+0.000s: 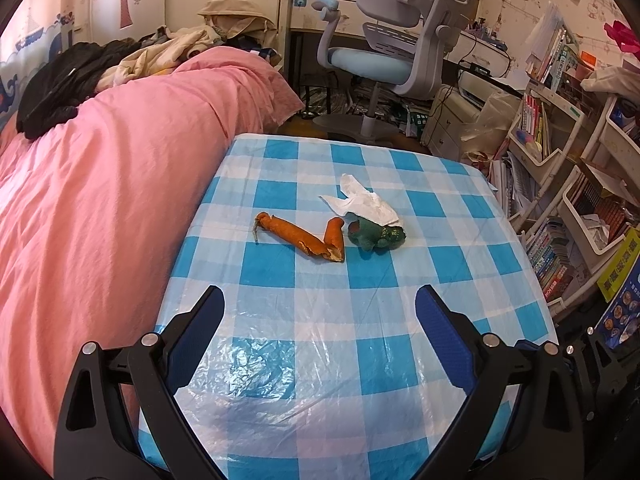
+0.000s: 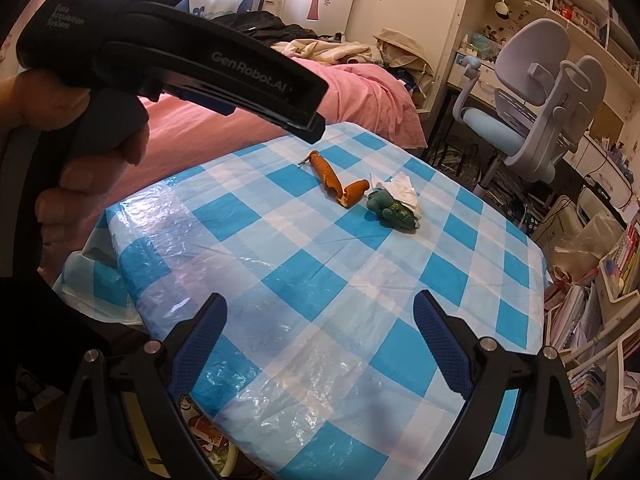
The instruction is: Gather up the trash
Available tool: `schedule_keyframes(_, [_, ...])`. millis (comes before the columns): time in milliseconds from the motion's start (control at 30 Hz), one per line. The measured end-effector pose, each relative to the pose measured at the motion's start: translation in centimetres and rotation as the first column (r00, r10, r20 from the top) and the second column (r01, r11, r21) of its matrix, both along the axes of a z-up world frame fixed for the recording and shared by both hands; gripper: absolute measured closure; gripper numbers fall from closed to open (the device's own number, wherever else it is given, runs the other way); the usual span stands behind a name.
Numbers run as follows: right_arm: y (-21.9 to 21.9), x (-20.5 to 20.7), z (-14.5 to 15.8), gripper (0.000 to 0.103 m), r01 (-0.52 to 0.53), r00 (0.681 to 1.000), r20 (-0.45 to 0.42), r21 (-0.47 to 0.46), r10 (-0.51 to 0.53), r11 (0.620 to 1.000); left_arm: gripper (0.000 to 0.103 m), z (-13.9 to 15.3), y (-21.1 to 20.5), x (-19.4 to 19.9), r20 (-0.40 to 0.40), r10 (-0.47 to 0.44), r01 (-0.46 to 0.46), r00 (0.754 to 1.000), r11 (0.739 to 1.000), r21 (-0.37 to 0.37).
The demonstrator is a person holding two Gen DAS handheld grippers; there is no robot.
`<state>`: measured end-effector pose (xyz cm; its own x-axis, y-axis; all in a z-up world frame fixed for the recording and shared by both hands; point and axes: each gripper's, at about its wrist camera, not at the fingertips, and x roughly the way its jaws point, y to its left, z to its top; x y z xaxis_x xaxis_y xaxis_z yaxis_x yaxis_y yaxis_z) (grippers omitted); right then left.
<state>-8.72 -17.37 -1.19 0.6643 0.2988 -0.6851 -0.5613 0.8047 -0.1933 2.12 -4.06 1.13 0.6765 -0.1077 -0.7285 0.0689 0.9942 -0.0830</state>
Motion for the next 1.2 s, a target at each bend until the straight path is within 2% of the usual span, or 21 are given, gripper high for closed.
schedule_keyframes(933, [0.5, 0.2, -0.1, 0.013, -0.003, 1.0, -0.002, 0.0, 0.003, 1.0, 0.01, -0.1, -0.1, 0.0, -0.009, 0.017, -0.017, 1.0, 1.0, -0.007])
schedule_keyframes(1200, [0.6, 0.6, -0.1, 0.013, 0.002, 1.0, -0.004, 0.002, -0.002, 1.0, 0.01, -0.1, 1.3, 0.7, -0.004, 0.032, -0.032, 0.999, 0.999, -0.015])
